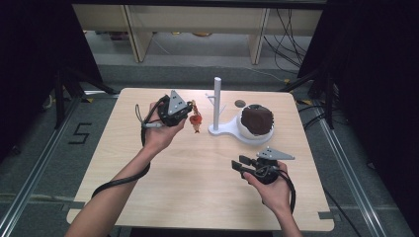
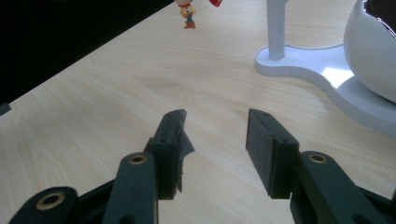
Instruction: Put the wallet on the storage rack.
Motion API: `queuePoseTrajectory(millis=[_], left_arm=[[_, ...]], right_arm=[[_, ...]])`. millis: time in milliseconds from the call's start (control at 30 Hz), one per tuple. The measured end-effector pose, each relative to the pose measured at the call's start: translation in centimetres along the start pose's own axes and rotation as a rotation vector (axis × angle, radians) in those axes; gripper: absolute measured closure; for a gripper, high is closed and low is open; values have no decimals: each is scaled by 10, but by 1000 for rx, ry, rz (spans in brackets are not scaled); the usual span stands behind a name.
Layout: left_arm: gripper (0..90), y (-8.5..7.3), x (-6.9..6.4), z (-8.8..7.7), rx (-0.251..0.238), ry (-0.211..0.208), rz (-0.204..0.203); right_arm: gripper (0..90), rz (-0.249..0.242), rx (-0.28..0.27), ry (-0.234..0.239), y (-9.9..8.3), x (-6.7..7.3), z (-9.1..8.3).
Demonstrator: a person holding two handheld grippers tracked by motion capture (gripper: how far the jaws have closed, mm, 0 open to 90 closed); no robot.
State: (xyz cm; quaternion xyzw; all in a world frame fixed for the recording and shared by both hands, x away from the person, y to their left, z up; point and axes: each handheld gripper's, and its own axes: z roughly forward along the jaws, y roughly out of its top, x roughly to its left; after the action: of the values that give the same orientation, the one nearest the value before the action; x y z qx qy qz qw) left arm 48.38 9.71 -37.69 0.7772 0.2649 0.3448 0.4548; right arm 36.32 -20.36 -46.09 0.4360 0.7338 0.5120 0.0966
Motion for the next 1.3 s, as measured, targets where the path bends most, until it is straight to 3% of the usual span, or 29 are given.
queuePoseTrajectory(millis=[67,100,200,233,267,300,333,467,567,667,700,733,767,967,1000,1067,1133,1300], left_arm=[[843,2,1,3,0,2,2],[843,3,1,5,2,1,1],[843,6,3,10,8,5,4],[843,7,3,11,9,5,9],[843,8,3,12,8,5,5],[843,10,3,13,10,4,11],[843,11,2,14,10,4,15],[843,18,1,18,8,3,31],[843,23,0,21,10,6,42],[843,27,-2,25,11,5,55],[842,28,-2,26,14,5,63],[843,30,-3,27,15,6,67],[842,31,-3,28,18,7,71],[842,35,-4,32,27,13,87],[842,36,-4,32,27,14,91],[842,36,-5,33,31,13,97],[842,36,-5,34,33,11,100],[842,38,-6,37,47,16,111]], right_arm=[[576,-8,9,-10,0,0,-1],[576,-45,3,-12,0,-3,-1],[575,-48,3,-14,0,-3,-1],[575,-15,-3,4,-1,-2,1],[575,-44,-6,-3,0,-4,0],[575,-27,-5,7,0,-3,0],[574,-65,-19,-18,0,-6,0],[573,-33,-11,7,0,-4,0],[572,-5,2,-2,-1,-3,-1],[573,-41,-7,-7,-1,-6,0],[573,6,9,0,-2,-3,0],[573,-32,0,-12,-2,-6,1],[573,-16,3,1,-2,-5,2],[572,-27,-1,-5,-2,-6,1],[573,16,9,8,-3,-3,2],[573,-25,5,-7,-2,-6,1],[573,-7,8,10,-3,-6,3],[573,-21,-6,11,-4,-6,4]])
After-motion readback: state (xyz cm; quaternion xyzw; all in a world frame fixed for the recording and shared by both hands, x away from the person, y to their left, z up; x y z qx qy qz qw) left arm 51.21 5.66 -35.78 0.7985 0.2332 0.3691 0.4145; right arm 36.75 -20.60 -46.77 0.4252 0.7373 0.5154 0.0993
